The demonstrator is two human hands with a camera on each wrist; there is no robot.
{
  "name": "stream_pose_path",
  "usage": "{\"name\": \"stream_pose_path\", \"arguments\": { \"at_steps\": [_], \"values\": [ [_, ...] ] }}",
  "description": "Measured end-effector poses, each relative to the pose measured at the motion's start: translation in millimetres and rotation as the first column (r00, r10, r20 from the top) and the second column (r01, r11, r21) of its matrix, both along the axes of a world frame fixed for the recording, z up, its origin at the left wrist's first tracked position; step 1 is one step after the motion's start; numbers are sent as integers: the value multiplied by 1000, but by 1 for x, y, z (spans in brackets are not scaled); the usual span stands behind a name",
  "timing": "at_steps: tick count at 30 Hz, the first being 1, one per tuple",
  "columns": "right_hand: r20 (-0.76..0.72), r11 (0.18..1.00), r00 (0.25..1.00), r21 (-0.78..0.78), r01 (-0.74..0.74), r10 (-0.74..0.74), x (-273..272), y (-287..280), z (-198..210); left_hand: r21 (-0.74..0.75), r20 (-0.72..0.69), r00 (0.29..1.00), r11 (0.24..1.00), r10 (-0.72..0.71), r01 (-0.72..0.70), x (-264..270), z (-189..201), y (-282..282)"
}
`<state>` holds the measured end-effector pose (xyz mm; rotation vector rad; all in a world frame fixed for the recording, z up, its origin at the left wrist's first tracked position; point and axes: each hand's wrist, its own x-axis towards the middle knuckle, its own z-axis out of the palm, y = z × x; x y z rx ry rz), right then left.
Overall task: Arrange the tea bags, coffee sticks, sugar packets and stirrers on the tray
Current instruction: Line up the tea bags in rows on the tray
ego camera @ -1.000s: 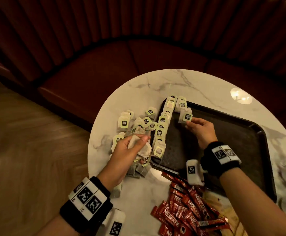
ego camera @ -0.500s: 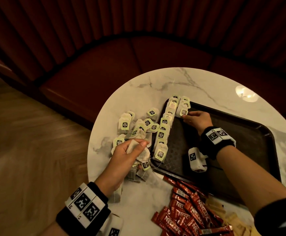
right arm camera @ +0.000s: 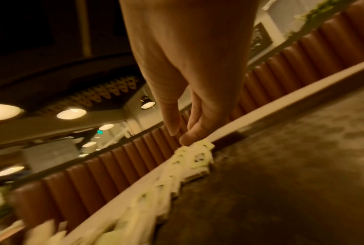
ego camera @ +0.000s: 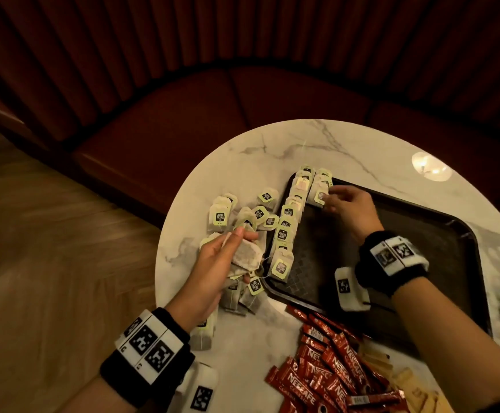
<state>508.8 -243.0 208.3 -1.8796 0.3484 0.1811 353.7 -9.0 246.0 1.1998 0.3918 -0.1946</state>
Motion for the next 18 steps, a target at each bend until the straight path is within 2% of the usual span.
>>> {"name": "stream_pose_path", "arguments": {
  "at_steps": [2, 4, 7, 11, 18],
  "values": [
    [40, 986, 987, 56, -155, 153, -38, 20, 29, -49, -2, 1000, 999, 8, -8, 3, 4, -1],
    [61, 936, 946, 139, -324, 319, -72, 36, 49, -52, 15, 1000, 999, -1, 2, 5, 8, -4],
    [47, 856, 905, 308, -415, 422, -107, 55, 63, -5, 42, 999, 999, -34, 34, 7, 12, -8],
    [68, 856, 902, 291, -427, 427, -126, 68, 68, 12, 67, 997, 1000, -27, 26, 7, 15, -11],
    [87, 882, 931, 299, -363, 354, -130, 63, 78, 39, 109, 994, 999, -22, 18, 3, 19, -10]
  ]
}}
